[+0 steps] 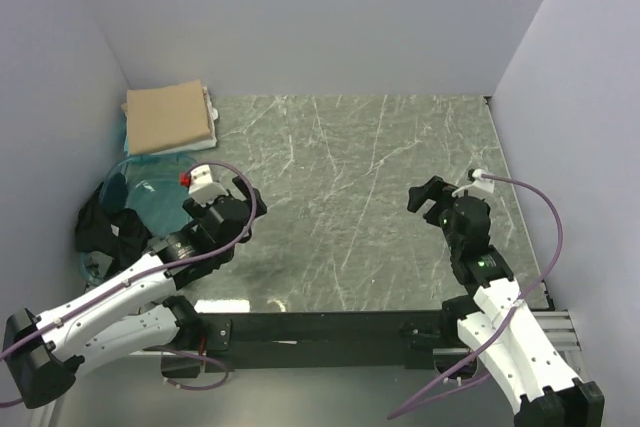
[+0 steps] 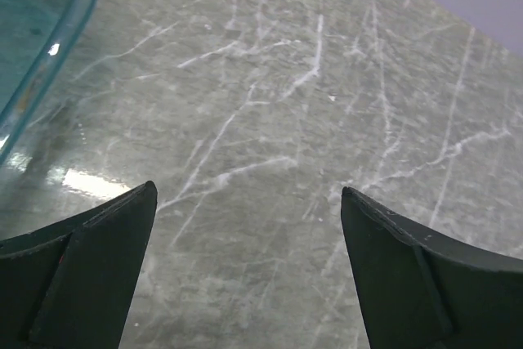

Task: Fold and stack the t-shirts
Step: Grab the tshirt from the pile

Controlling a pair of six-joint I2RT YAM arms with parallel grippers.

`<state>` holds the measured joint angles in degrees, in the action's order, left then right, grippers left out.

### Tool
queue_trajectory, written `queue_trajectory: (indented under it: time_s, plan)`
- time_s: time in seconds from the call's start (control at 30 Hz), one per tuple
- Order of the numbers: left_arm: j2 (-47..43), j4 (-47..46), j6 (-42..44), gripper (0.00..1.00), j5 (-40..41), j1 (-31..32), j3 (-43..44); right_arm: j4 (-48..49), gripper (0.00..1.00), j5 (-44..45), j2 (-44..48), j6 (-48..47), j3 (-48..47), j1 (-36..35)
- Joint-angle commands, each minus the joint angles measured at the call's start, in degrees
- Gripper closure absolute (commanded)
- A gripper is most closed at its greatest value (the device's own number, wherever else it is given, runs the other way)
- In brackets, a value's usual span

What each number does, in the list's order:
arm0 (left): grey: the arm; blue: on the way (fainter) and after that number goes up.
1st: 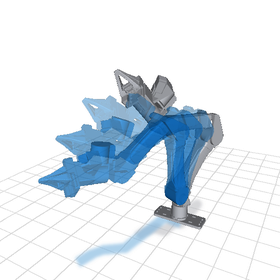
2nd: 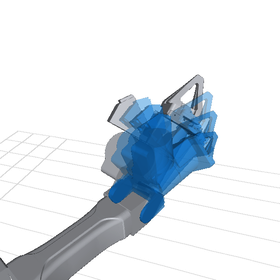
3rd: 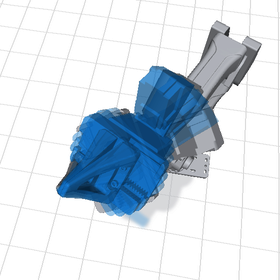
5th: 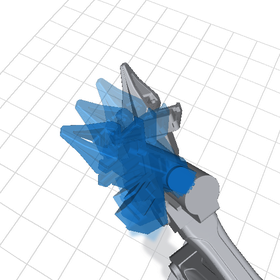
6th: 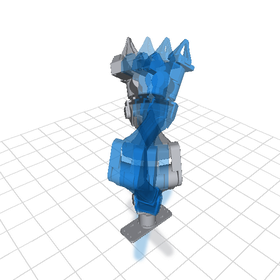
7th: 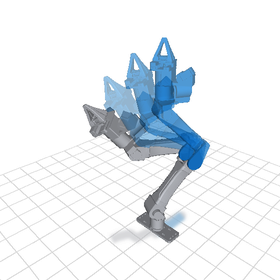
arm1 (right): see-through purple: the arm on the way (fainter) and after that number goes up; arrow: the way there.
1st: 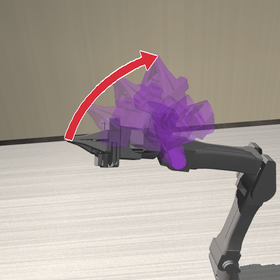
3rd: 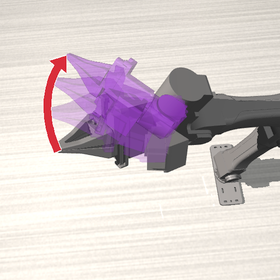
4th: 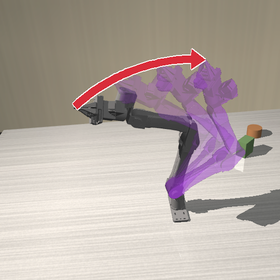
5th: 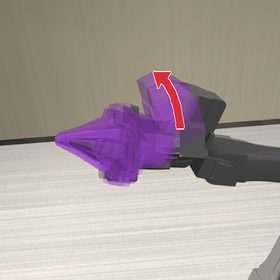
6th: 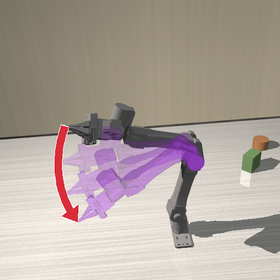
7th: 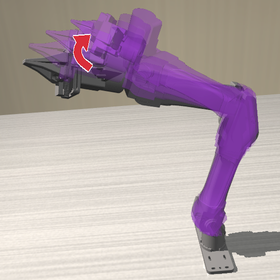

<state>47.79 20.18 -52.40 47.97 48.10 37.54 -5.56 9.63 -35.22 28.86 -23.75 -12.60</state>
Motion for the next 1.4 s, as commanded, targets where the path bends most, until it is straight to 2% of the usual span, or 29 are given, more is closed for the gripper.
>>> queue_trajectory:
  time_s: [0.0,0.07,0.2,0.23,0.27,0.33,0.37,0.4,0.43,0.5,0.63,0.7,0.77,0.83,0.93,1.07,1.13,1.17,1.37]
  plan:
    - [2.3,1.5,-2.0,0.00,3.8,0.2,2.3,5.2,0.03,-2.9,2.0,-1.0,1.1,0.0]
    - [4.2,3.4,-2.0,0.01,1.7,0.1,5.0,5.5,0.02,-2.0,2.1,-0.7,1.2,0.0]
    - [8.7,8.7,-10.2,0.01,7.8,-2.4,8.0,7.2,0.02,-4.5,0.9,0.0,1.4,-0.1]
    - [9.3,8.3,-9.0,0.01,5.8,-4.5,8.4,6.8,0.02,-4.6,0.7,-0.2,0.9,-0.1]
    - [9.9,8.3,-8.0,0.01,-1.5,-10.7,10.1,6.2,0.02,-4.0,0.2,0.3,0.4,0.0]
    - [12.2,9.3,-7.5,0.01,-8.2,-17.6,11.4,4.6,0.01,-3.1,-0.2,0.9,-0.7,0.0]
    - [13.2,11.1,-8.3,0.01,-8.8,-22.9,12.8,4.4,0.01,-3.7,-0.4,0.9,-0.8,0.0]
    - [15.0,16.3,-10.2,0.01,-7.2,-25.0,13.8,4.7,0.01,-4.5,-0.3,0.7,-0.7,0.0]
    - [15.9,20.9,-16.0,0.00,-5.4,-26.5,15.1,5.4,0.01,-4.9,-0.3,0.6,-0.2,0.0]
    - [17.9,32.1,-21.3,0.01,-0.3,-29.7,19.5,6.9,0.01,-5.5,-0.2,0.7,0.2,0.0]
    - [19.9,48.6,-42.5,0.01,5.5,-35.7,22.9,7.4,0.01,-9.4,-0.8,-0.6,0.4,0.0]
    - [20.8,51.5,-46.5,0.01,6.3,-38.4,23.9,6.8,0.01,-8.9,-1.2,-0.7,0.0,0.0]
    - [21.4,51.5,-45.9,0.01,4.1,-42.5,24.1,7.0,0.01,-9.4,-1.7,-0.9,0.1,0.1]
    - [20.9,48.4,-42.7,0.00,-1.8,-46.1,23.0,7.6,0.01,-11.5,-2.1,-1.0,0.3,0.0]
    - [17.4,49.0,-44.1,0.01,-9.4,-49.4,18.9,6.9,0.01,-11.0,-2.9,-0.9,-0.2,0.0]
    - [12.2,50.8,-46.5,0.01,-9.2,-49.8,14.7,8.5,0.01,-12.8,-3.7,-0.4,0.5,0.0]
    - [10.7,48.8,-43.2,0.00,-10.9,-50.4,12.7,8.1,0.01,-12.4,-4.3,-0.3,0.0,-0.1]
    - [11.2,47.2,-40.4,0.01,-11.6,-50.7,12.0,7.9,0.01,-12.4,-4.5,-0.2,-0.2,0.0]
    - [18.1,49.3,-40.3,0.01,-13.0,-55.4,10.7,8.7,0.01,-13.2,-5.6,-0.1,0.0,0.0]
